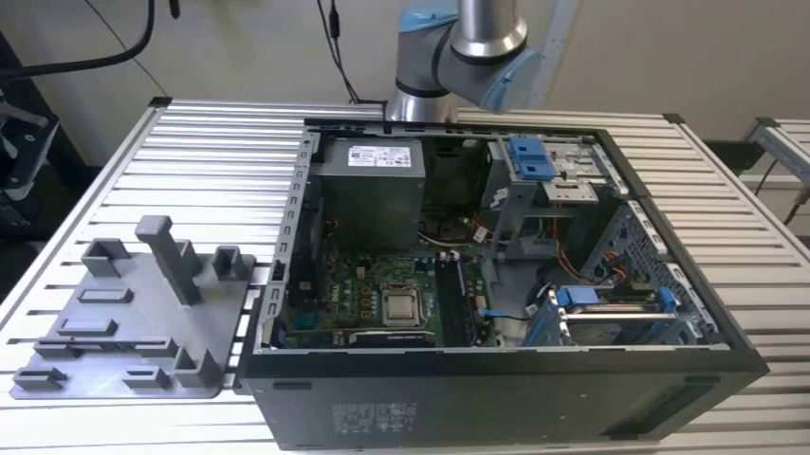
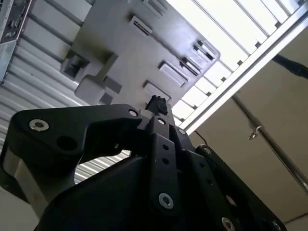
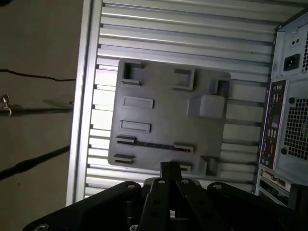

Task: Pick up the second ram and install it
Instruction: 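Pick up the second ram and move it above second insertion slot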

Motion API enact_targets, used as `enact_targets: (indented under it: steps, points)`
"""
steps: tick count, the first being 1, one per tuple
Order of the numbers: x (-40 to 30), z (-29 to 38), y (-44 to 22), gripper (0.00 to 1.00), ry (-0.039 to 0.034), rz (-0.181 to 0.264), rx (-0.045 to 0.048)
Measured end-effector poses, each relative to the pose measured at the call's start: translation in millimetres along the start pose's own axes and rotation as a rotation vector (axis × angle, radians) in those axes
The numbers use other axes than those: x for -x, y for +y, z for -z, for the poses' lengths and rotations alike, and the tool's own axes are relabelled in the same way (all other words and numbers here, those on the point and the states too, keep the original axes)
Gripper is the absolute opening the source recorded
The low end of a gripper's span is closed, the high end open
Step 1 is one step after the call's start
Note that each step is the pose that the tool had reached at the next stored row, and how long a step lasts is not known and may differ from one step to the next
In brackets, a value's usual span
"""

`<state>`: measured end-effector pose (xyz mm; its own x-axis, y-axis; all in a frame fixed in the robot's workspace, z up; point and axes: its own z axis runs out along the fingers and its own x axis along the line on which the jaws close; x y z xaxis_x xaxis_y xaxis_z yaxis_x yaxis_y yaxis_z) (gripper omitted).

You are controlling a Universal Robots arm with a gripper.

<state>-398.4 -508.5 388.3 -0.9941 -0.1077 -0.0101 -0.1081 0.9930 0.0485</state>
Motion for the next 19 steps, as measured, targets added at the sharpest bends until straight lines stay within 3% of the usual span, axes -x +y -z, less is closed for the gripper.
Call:
enact_targets:
  steps: [19]
  points:
    - [0.0, 0.0, 0.0, 0.11, 0.0117, 0.245, 0.0025]
